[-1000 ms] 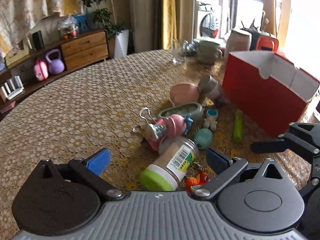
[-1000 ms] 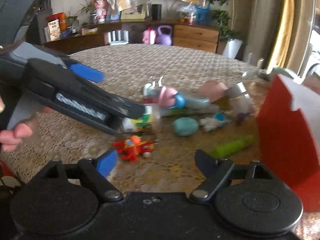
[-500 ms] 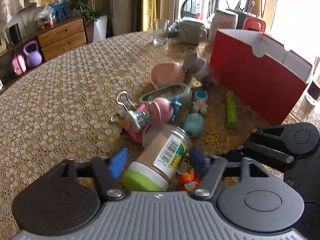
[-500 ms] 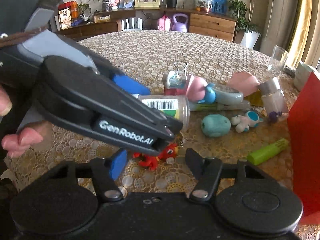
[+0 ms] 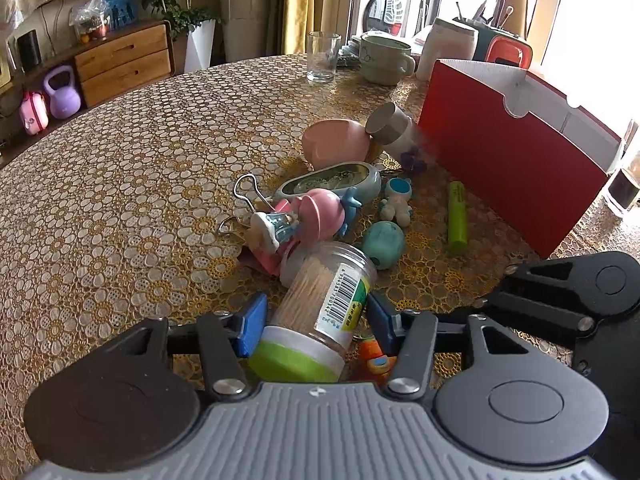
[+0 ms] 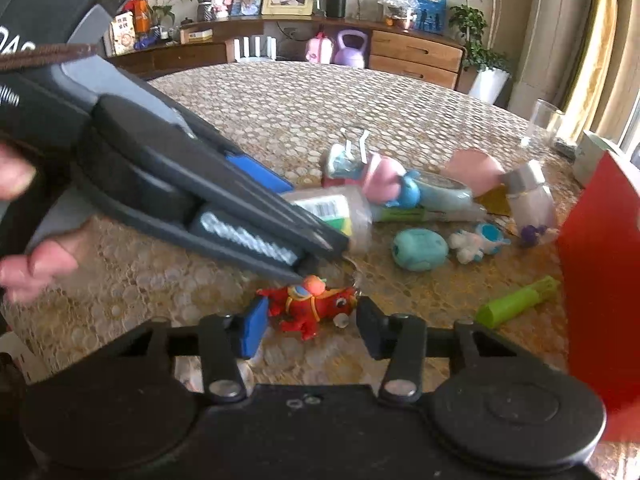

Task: Organize rigid objects
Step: 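Carry the jar into the red box with the left gripper while the right gripper grasps the red toy keychain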

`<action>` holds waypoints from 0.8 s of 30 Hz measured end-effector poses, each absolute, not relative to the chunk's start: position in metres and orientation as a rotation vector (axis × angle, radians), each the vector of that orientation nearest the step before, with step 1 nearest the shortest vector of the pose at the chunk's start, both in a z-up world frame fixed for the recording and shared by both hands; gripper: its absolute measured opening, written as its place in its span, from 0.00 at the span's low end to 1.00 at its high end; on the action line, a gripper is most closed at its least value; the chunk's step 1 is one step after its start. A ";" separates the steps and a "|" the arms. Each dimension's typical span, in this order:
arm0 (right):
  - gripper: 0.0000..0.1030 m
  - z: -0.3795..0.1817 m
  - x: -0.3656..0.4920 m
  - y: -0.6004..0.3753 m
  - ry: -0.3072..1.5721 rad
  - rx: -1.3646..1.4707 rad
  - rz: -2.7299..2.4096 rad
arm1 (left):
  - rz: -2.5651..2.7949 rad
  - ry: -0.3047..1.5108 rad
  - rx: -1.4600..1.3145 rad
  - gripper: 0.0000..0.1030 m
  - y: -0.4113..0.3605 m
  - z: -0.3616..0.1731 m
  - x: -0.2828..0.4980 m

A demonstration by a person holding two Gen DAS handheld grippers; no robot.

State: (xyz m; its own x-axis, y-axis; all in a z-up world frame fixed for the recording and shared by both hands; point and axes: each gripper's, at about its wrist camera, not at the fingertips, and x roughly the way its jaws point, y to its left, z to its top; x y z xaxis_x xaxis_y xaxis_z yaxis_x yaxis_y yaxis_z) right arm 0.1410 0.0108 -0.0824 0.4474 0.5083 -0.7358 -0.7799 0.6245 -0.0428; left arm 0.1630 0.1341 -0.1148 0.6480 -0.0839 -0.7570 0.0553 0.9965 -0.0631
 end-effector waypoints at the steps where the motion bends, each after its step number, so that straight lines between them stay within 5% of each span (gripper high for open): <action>1: 0.45 -0.082 0.140 0.006 0.755 -0.407 0.817 | -0.078 0.860 -0.036 0.48 0.134 -0.114 0.161; 24: 0.46 0.019 0.134 -0.094 0.669 -0.215 0.707 | -0.021 0.858 -0.059 0.42 0.112 -0.084 0.135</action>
State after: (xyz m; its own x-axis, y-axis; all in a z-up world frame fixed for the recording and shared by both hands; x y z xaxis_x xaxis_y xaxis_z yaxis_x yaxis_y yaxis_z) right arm 0.1341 -0.0938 0.0194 0.5644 0.5290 -0.6338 -0.6614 0.7491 0.0363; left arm 0.1346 0.1116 -0.0843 0.6542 -0.0423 -0.7552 -0.0056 0.9981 -0.0608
